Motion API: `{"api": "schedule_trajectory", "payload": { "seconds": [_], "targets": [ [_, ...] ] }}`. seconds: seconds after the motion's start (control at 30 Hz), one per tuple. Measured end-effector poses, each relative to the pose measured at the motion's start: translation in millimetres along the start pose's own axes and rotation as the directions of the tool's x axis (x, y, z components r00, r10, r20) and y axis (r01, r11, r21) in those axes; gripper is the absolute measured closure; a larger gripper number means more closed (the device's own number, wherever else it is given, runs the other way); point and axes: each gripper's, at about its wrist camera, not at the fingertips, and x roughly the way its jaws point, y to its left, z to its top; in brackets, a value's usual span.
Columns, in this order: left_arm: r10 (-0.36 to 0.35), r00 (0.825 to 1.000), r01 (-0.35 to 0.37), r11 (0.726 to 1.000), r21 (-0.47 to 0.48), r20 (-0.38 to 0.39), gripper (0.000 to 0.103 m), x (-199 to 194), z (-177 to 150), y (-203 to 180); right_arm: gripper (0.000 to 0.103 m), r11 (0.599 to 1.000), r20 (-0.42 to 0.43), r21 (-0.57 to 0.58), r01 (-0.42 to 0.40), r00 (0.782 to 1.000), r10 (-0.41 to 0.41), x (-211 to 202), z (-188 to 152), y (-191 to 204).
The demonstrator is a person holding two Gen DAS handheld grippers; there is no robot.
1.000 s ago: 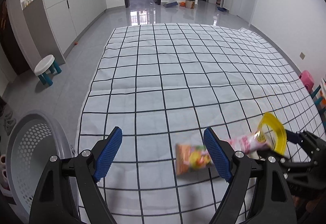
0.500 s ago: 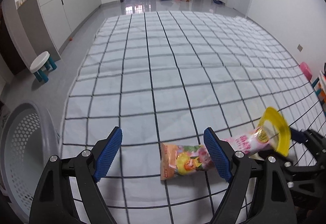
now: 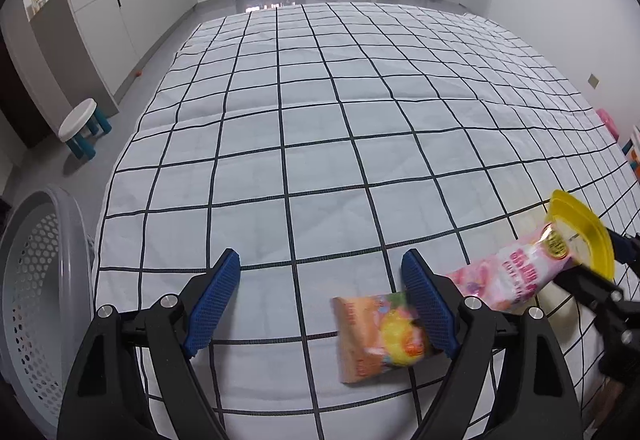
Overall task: Collect trash
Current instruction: 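Close the right tool on the yellow ring and lift it, then grasp the pink snack wrapper with the left tool while the right tool holds the ring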
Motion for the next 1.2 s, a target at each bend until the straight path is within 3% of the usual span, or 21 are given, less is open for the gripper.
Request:
{"api": "schedule_trajectory", "payload": {
  "seconds": [0.47,0.77,1.2],
  "targets": [
    [0.021,0.999,-0.021,1.0,0.004,0.027,0.023,-14,-3,4,0.03,1.0,0.0,-0.008,0.003,1.0,-0.003,2,3,-8],
    [-0.005,0.998,0.004,1.0,0.016,0.062,0.023,-33,-2,4,0.025,0.998,0.005,-0.012,0.059,0.998,-0.059,1,2,-12],
    [-0.117,0.991,0.101,0.976,0.195,0.07,0.023,-45,-11,-32,0.024,0.995,0.023,0.075,0.066,0.997,-0.068,-33,-20,-48]
  ]
}}
